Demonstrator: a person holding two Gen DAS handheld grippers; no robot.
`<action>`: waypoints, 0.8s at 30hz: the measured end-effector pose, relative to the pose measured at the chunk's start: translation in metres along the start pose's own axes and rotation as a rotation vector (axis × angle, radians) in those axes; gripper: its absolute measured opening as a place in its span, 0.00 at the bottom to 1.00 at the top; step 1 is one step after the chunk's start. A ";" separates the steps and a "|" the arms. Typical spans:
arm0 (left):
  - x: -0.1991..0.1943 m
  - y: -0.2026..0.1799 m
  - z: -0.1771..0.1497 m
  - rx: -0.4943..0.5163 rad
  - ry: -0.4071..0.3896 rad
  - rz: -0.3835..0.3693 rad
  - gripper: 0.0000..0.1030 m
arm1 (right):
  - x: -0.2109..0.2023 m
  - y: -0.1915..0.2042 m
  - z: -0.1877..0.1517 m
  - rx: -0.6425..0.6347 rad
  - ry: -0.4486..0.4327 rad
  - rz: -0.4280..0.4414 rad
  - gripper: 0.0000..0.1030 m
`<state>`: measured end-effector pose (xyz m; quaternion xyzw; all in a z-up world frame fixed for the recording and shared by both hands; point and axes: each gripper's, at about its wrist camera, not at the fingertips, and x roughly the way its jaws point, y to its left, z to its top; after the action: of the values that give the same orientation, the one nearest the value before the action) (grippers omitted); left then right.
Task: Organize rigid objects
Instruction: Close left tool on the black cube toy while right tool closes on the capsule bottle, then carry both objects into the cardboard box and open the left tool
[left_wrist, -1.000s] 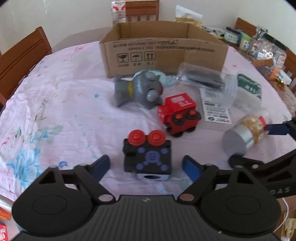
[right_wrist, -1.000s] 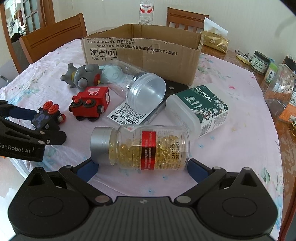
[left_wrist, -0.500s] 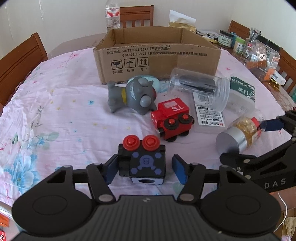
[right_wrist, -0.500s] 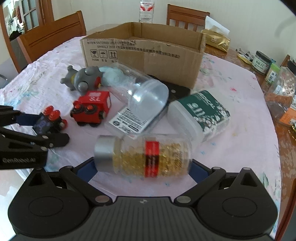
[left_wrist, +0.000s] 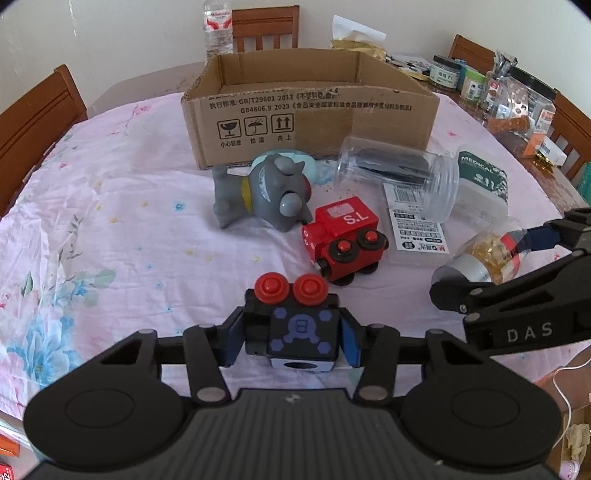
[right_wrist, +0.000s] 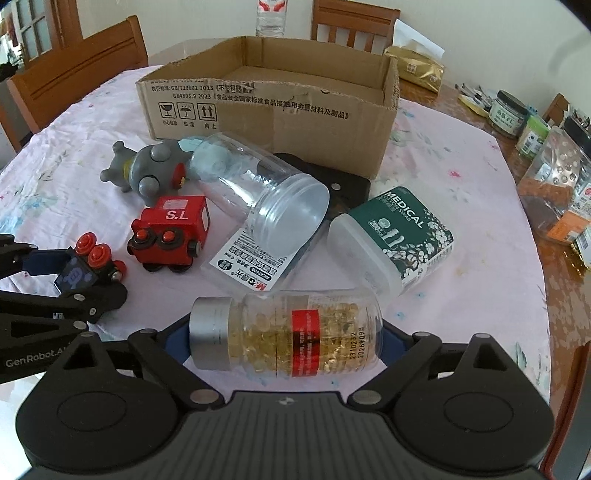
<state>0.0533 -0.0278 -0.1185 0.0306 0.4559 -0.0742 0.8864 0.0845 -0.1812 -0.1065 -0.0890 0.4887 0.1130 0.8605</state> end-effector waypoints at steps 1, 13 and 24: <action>0.000 0.001 0.001 0.000 0.006 -0.004 0.49 | 0.000 0.000 0.000 -0.003 0.004 -0.001 0.94; -0.026 0.013 0.024 0.130 0.047 -0.075 0.49 | -0.021 -0.010 0.014 -0.031 0.020 0.047 0.94; -0.058 0.032 0.086 0.253 -0.015 -0.157 0.49 | -0.069 -0.026 0.063 -0.029 -0.070 0.061 0.94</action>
<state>0.0938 -0.0009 -0.0215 0.1056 0.4374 -0.2006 0.8702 0.1093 -0.1966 -0.0142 -0.0825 0.4591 0.1492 0.8719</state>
